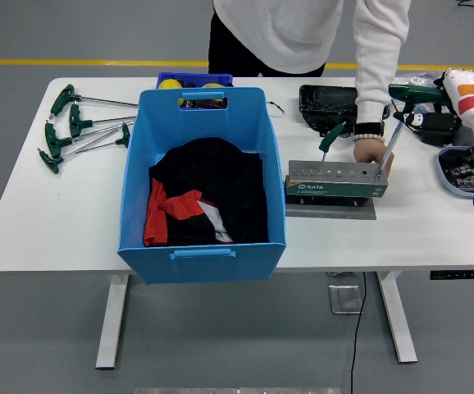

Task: Lift tool from toolbox,place it in box,lift tool from toolbox,place it in box

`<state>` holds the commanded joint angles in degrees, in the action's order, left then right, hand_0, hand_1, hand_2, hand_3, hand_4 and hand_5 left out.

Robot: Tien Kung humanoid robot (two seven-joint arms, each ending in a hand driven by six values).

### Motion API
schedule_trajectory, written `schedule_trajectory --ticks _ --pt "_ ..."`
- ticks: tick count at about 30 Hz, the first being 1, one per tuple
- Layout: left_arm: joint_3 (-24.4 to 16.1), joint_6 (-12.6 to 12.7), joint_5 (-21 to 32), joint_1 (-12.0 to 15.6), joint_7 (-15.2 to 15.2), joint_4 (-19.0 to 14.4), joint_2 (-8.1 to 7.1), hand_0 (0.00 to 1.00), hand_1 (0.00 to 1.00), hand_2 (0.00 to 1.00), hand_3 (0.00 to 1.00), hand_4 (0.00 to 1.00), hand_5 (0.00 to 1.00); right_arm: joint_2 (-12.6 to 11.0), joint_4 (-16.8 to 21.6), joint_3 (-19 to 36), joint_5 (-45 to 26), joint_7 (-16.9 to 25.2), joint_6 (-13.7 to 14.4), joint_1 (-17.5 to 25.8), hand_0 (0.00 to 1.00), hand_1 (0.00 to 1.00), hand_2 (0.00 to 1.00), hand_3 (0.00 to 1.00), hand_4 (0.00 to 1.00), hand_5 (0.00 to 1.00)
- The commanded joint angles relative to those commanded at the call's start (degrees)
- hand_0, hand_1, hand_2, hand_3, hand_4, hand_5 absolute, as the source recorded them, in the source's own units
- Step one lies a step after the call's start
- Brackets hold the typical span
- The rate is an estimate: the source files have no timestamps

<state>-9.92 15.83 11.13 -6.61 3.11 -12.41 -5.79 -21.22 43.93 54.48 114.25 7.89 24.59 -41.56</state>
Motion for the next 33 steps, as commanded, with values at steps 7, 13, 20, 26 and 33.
schedule_trajectory --ticks 7,13,20,26,33 --pt "-0.1 -0.09 0.11 0.19 0.01 0.06 -0.08 0.808 0.836 0.838 0.751 0.755 0.634 -1.68 3.36 0.08 -0.05 -0.43 -0.35 -0.36 0.054 0.002 0.002 0.002 0.998 0.638" --pt "-0.25 -0.04 -0.13 0.33 -0.07 0.17 -0.09 0.808 0.834 0.838 0.751 0.756 0.634 -2.95 5.95 -0.03 0.33 -1.49 -0.57 -0.31 0.054 0.002 0.002 0.002 0.998 0.633" --pt "-0.45 -0.08 -0.52 0.47 -0.19 0.21 -0.19 0.806 0.828 0.835 0.748 0.756 0.636 -4.67 7.81 0.04 0.23 -2.38 -0.92 -0.29 0.049 0.002 0.002 0.002 0.854 0.489" --pt "-0.59 -0.13 -0.68 0.65 -0.32 0.27 -0.26 0.806 0.827 0.834 0.748 0.756 0.636 -6.09 9.22 0.11 -0.29 -2.82 -1.23 -0.45 0.047 0.002 0.002 0.002 0.826 0.493" --pt "-0.96 -0.06 -1.25 0.88 -0.58 0.27 -0.37 0.803 0.825 0.833 0.749 0.757 0.636 -7.02 11.59 0.38 -0.48 -3.65 -1.29 -0.82 0.047 0.002 0.002 0.002 0.813 0.497"
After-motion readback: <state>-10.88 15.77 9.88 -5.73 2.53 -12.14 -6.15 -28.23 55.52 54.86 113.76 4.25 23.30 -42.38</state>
